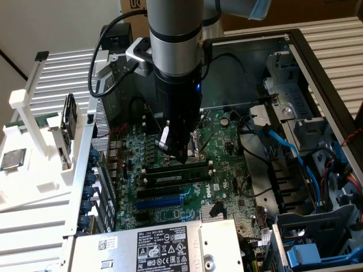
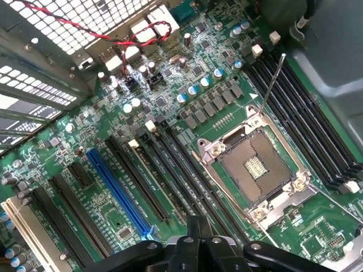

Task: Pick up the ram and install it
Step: 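Press down the ram until it locks into place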

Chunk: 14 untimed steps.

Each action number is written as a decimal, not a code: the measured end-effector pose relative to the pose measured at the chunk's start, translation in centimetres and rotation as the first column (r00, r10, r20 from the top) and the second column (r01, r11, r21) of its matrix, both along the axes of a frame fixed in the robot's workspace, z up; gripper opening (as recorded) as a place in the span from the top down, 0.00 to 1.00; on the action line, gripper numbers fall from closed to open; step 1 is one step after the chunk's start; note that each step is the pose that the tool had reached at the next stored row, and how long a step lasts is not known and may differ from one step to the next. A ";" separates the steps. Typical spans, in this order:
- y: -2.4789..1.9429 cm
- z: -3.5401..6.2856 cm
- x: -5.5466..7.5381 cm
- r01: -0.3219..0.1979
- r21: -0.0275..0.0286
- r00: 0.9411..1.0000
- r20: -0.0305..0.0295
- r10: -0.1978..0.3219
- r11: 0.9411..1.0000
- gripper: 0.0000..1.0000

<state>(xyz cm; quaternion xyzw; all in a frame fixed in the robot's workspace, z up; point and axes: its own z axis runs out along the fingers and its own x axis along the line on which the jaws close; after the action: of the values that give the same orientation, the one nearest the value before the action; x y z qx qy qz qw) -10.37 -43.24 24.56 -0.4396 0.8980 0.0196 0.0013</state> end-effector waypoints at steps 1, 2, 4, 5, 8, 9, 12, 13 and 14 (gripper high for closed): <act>0.00 0.00 0.0 0.013 0.001 1.000 0.000 -0.013 1.000 0.90; 0.00 0.00 0.0 0.027 0.001 1.000 0.000 -0.027 1.000 0.90; 0.00 0.00 0.0 0.053 0.002 0.999 0.000 -0.053 0.999 0.90; 0.00 0.00 0.0 0.066 0.003 0.998 0.000 -0.066 0.998 0.90; 0.00 0.00 0.0 0.116 0.004 0.993 0.000 -0.116 0.993 0.90; 0.00 0.00 0.0 0.130 0.005 0.992 0.000 -0.130 0.992 0.90; 0.00 0.00 0.0 0.171 0.005 0.985 0.000 -0.171 0.985 0.90; 0.00 0.00 0.0 0.201 0.005 0.980 0.000 -0.201 0.980 0.90; 0.00 0.00 0.0 0.216 0.005 0.976 0.000 -0.216 0.976 0.90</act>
<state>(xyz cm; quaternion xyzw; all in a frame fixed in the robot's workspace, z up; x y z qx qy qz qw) -10.37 -43.24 24.56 -0.3394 0.9404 0.0214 0.0046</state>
